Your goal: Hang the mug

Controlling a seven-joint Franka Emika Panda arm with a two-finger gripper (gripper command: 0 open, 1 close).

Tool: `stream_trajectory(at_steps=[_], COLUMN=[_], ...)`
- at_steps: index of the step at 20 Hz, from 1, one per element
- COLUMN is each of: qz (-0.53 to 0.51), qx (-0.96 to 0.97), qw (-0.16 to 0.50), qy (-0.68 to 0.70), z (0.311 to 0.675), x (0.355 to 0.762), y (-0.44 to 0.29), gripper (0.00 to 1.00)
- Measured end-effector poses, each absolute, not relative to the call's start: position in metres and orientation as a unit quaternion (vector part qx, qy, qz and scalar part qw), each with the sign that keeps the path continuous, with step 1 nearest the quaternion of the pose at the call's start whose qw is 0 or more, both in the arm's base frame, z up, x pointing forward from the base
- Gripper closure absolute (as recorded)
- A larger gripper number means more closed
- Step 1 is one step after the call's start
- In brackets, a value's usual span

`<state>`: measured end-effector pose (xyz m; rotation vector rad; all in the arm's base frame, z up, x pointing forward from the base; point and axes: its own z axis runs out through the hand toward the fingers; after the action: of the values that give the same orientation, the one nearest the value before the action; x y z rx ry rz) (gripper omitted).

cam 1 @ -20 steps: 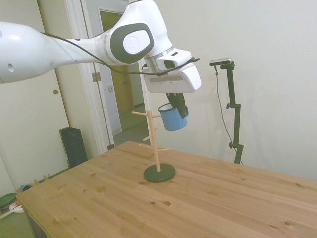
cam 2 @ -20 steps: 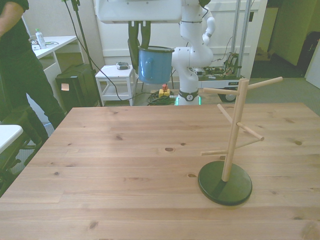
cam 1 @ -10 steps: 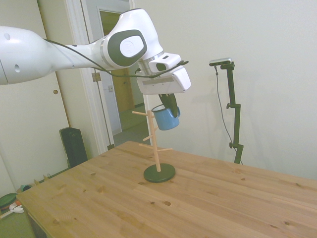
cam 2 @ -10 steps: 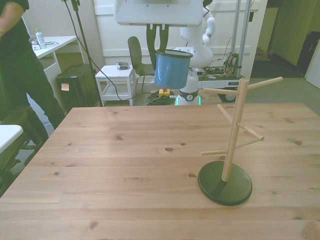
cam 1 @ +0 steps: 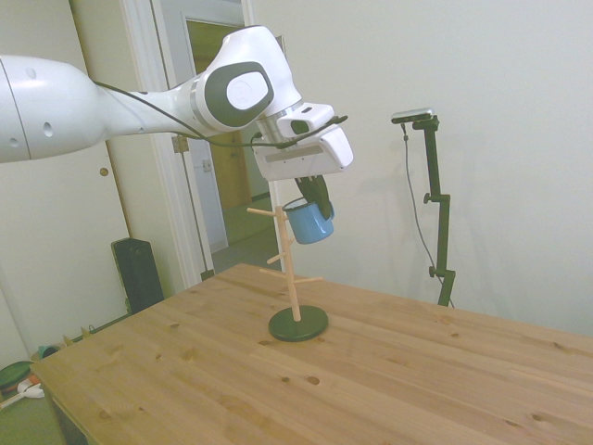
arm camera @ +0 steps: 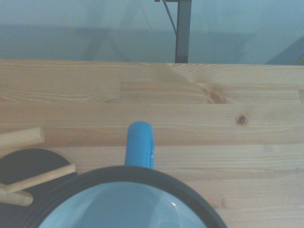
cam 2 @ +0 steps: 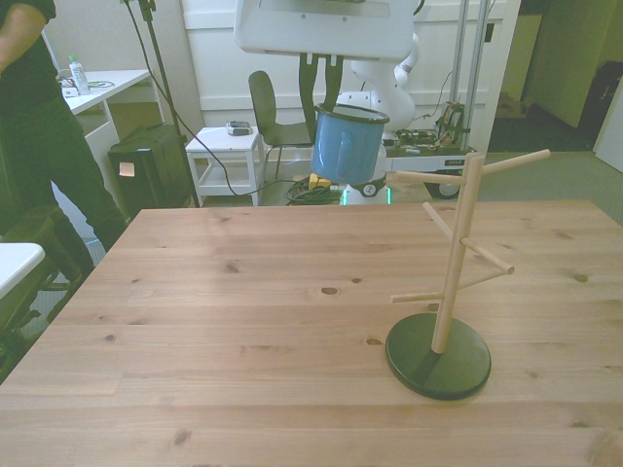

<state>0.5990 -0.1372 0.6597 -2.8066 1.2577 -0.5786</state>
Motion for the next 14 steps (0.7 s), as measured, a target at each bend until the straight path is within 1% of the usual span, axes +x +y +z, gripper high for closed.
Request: stream_trajectory(at_steps=[14], qz=[-0.183], qx=[-0.913], qw=[-0.014], qy=[0.366], z=[0.646], x=[0.615], y=[-0.092], gripper=[1.0])
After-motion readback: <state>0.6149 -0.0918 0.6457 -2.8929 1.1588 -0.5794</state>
